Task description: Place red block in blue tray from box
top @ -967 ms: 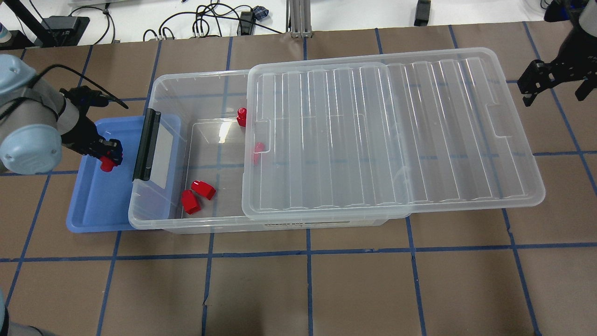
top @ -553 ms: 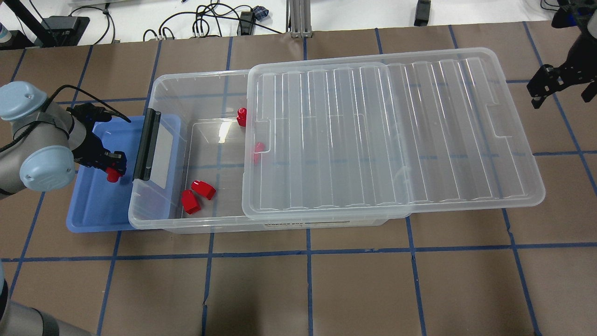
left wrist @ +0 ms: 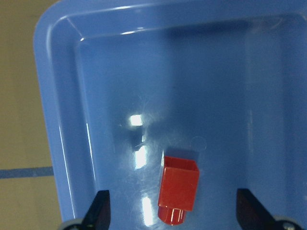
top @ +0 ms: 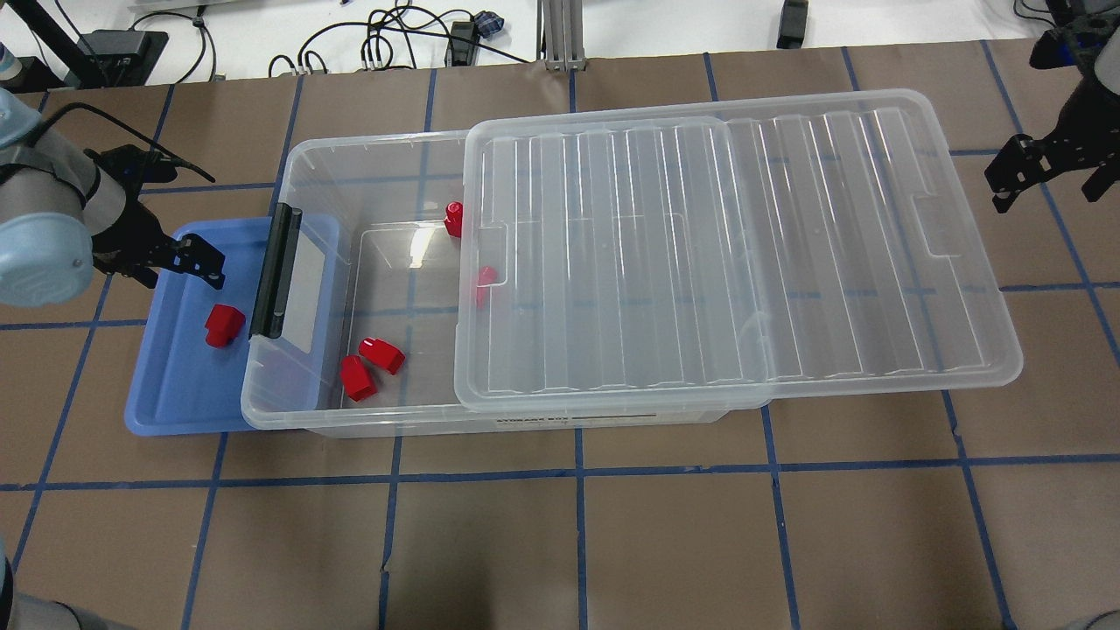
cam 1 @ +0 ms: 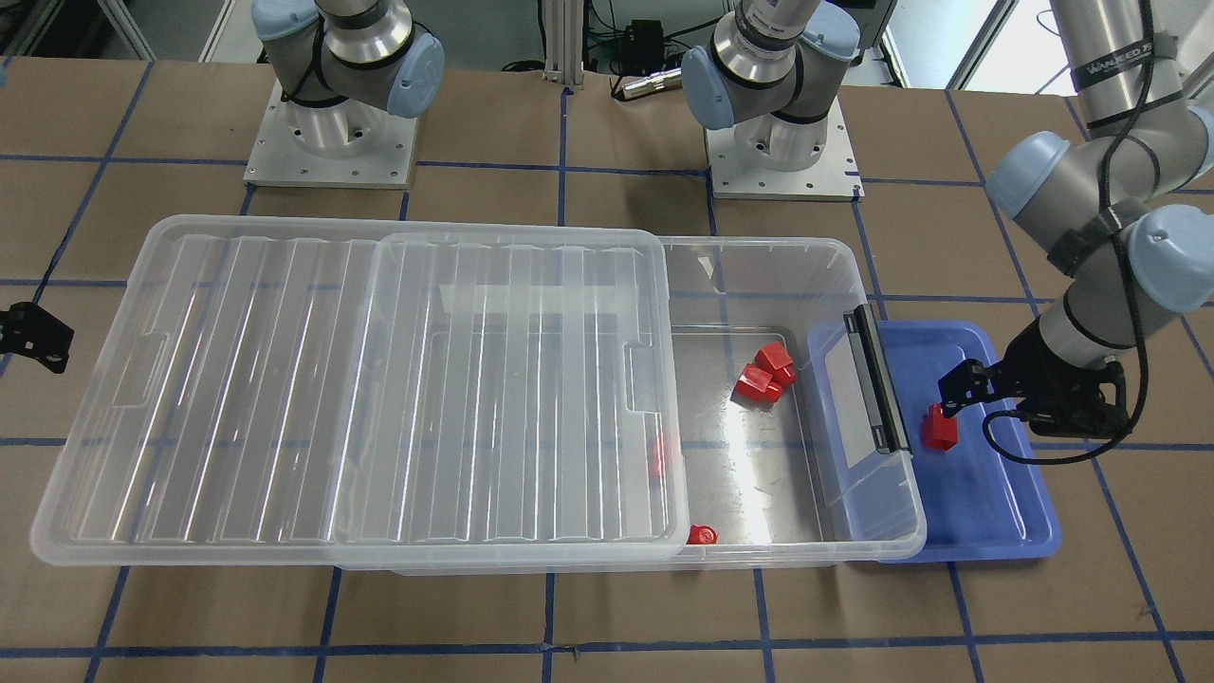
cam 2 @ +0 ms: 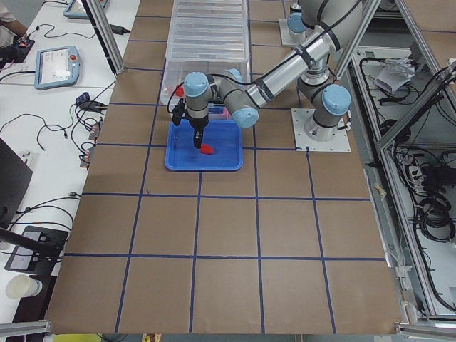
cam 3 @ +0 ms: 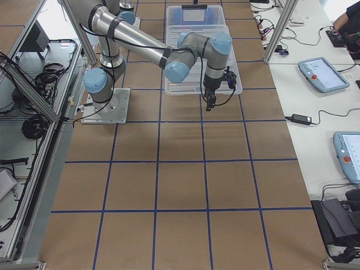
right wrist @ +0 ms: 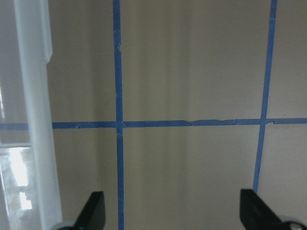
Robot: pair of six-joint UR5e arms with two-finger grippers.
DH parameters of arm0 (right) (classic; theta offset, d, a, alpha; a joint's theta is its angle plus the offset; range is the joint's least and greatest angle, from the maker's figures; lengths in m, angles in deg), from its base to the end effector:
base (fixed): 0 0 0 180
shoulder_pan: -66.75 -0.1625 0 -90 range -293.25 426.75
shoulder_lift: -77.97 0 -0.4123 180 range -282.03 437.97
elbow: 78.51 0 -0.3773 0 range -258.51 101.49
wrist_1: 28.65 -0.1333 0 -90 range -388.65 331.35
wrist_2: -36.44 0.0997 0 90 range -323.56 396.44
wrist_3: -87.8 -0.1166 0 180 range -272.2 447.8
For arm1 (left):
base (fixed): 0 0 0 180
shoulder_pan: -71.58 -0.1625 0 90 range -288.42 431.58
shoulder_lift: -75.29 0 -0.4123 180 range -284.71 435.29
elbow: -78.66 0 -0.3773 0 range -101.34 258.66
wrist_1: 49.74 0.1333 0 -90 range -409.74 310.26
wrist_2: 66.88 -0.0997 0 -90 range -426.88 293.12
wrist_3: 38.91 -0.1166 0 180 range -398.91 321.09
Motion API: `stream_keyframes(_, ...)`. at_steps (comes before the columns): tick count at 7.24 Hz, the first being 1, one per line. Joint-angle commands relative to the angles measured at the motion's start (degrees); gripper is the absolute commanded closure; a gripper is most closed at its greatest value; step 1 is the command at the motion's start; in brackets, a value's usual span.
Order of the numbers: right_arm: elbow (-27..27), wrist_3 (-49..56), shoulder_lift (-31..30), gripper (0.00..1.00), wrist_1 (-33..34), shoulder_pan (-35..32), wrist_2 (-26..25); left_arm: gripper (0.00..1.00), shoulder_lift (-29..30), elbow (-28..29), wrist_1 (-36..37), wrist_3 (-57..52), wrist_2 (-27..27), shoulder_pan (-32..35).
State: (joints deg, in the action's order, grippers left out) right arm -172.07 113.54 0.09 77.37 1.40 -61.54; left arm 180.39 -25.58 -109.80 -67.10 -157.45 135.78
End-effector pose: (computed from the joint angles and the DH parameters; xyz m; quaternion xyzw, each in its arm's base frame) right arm -0.1230 -0.5489 0.3488 0.0093 -0.9975 -0.0269 0.0642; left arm 0.1148 -0.5412 0.2601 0.0208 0.9998 -0.0024 0.0068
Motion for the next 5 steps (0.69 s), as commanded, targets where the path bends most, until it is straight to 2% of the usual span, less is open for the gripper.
stream_keyframes(1,-1.9,-0.2,0.1,0.00,0.4,-0.4,1.6,0.00,-3.7,6.6,-11.6,6.6,-0.3,5.0)
stream_keyframes(2,-2.1,-0.4,0.0,0.00,0.4,-0.4,2.1,0.00,-5.5,8.6,-16.5,11.4,-0.6,8.3)
stream_keyframes(4,-2.5,-0.3,-0.2,0.00,-0.1,-0.6,2.2,0.00,-10.3,10.5,-22.7,18.1,-0.2,10.8)
stream_keyframes(5,-2.5,-0.4,-0.3,0.00,-0.3,-1.0,2.3,0.00,-11.7,11.9,-25.3,20.6,-0.3,14.5)
